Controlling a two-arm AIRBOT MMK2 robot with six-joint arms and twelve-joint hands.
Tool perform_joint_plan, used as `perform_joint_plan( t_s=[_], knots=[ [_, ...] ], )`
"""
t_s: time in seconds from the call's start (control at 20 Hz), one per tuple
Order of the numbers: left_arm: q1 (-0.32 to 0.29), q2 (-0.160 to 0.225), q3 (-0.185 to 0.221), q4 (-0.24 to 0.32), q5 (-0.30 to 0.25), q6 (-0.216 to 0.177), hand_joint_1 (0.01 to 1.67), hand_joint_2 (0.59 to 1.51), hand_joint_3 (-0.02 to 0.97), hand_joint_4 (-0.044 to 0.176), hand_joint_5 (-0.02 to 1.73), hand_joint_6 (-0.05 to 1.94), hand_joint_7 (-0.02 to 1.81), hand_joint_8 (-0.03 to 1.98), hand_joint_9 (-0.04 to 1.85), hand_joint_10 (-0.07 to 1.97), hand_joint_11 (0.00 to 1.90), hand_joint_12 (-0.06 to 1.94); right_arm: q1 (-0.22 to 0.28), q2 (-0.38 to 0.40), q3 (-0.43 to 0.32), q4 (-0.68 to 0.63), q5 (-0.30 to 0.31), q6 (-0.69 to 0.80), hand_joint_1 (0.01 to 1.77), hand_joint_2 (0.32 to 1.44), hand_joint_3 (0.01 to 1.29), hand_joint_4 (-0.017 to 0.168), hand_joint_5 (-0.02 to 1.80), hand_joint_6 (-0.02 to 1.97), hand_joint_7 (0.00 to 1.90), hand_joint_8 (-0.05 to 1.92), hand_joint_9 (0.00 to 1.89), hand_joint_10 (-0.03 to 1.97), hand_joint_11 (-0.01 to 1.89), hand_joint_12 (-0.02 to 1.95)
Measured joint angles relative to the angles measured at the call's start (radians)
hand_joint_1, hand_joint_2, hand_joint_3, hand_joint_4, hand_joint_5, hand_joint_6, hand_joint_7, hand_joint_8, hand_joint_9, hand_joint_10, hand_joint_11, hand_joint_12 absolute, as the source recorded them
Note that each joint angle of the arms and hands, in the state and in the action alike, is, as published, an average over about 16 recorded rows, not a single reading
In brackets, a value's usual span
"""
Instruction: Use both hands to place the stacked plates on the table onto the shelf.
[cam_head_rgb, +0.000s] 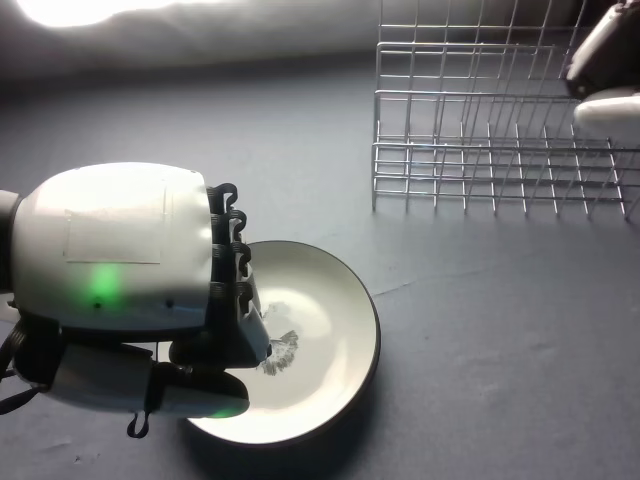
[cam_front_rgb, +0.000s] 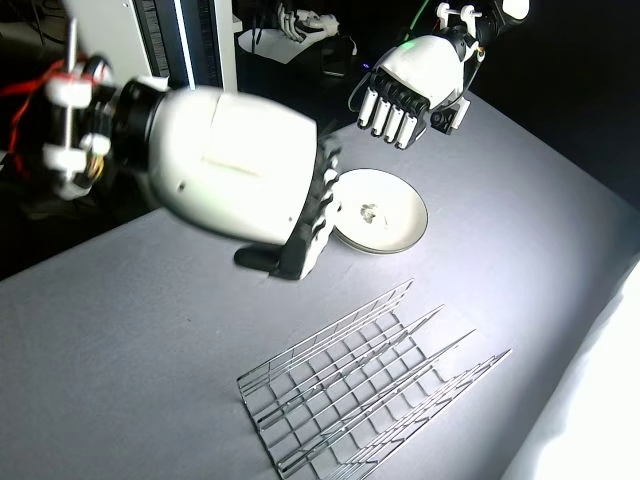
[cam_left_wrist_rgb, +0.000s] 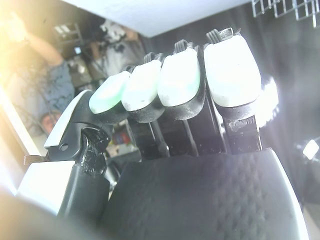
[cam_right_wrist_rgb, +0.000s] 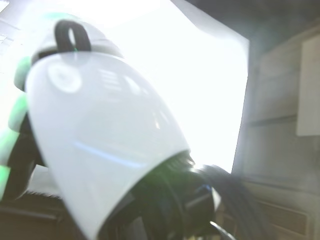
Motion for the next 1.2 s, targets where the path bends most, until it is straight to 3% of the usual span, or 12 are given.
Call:
perform_joint_plan(
  t_s=[0.4, 0.65, 1.05, 1.2],
  knots=[
    [-0.025, 0.003, 0.008, 0.046, -0.002, -0.034, 0.05, 1.18, 0.045, -0.002, 0.25, 0.43, 0.28, 0.43, 0.32, 0.43, 0.34, 0.4, -0.02, -0.006, 0.005, 0.015, 0.015, 0.0, 0.1, 1.23, 0.03, -0.007, 0.37, 0.52, 0.37, 0.51, 0.35, 0.51, 0.37, 0.59],
    [-0.053, 0.007, 0.025, 0.086, -0.005, -0.085, 0.02, 1.129, 0.031, -0.002, 0.02, 0.0, 0.02, 0.01, 0.03, 0.01, 0.03, 0.0, -0.057, -0.023, 0.011, 0.018, 0.058, -0.003, 0.02, 1.2, 0.02, -0.007, 0.19, 0.06, 0.15, 0.04, 0.1, 0.05, 0.05, 0.21],
    [-0.085, 0.005, 0.069, 0.195, -0.011, -0.164, 0.02, 1.132, 0.034, -0.002, 0.02, -0.01, 0.02, -0.01, 0.02, 0.01, 0.01, -0.02, -0.089, -0.078, 0.047, -0.062, 0.152, -0.012, 0.02, 1.2, 0.01, -0.004, 0.19, 0.02, 0.15, 0.01, 0.1, 0.01, 0.02, 0.23],
    [-0.07, 0.0, 0.087, 0.236, -0.013, -0.17, 0.02, 1.133, 0.03, -0.001, 0.02, -0.01, 0.02, -0.01, 0.02, 0.01, 0.01, -0.01, -0.088, -0.096, 0.06, -0.098, 0.186, -0.026, 0.02, 1.2, 0.01, -0.002, 0.19, 0.02, 0.15, 0.01, 0.1, 0.01, 0.02, 0.25]
  ],
)
